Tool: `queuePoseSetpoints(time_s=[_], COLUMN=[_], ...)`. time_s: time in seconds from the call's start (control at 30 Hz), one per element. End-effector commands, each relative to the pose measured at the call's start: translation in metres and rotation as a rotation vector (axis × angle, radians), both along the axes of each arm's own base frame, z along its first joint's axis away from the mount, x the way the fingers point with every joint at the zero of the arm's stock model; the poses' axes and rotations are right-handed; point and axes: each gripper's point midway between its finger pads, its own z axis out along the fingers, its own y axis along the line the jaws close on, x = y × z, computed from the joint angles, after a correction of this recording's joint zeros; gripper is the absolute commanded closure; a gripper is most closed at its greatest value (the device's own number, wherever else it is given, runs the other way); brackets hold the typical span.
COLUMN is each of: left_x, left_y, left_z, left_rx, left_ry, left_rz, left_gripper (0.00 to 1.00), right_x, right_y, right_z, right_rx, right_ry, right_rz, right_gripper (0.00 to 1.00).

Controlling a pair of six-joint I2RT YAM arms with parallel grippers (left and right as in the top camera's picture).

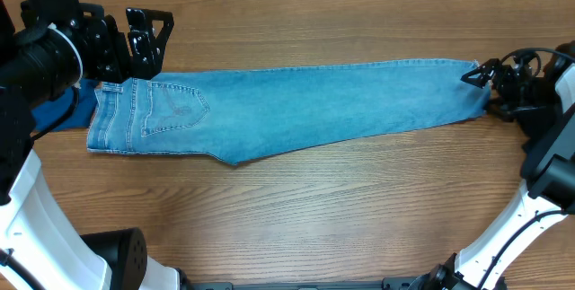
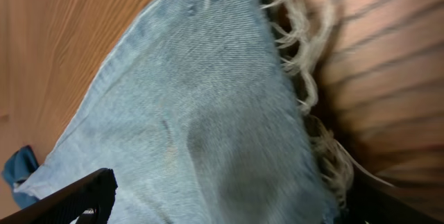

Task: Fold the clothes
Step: 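Lower the right gripper to the right hem end and grasp it, then lift the hem with the right gripper and fold it leftward over the jeans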

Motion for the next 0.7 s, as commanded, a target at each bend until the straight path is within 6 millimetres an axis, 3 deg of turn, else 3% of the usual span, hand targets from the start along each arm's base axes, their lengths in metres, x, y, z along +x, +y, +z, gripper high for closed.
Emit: queuePoseSetpoints(time_s=[0.0,0.17,0.33,0.67], left_x=[0.001,0.001,0.001,0.001], left_y=[-0.003,-0.003,-0.003,-0.003], left_z=[-0.002,-0.002,-0.002,-0.002], left_rx=[-0.001,-0.001,0.0,-0.001], left_ry=[0.004,0.005,0.004,0.004], left_rz=[-0.022,-0.022,-0.022,-0.022], left_gripper=[0.0,0.0,0.0,0.0], right_x=[-0.001,-0.012,-0.016,-0.002], right_y=[0.015,0.014,0.01,0.031], right_z=[-0.014,-0.028,-0.036,-0.028], right_rx=[0.046,0.041,0.013,0.049], right_ry=[0.01,0.098,0.143,0.069], right_rz=[0.027,-0.029,-0.062,0.005], right_gripper=[0.0,0.04,0.43,0.54])
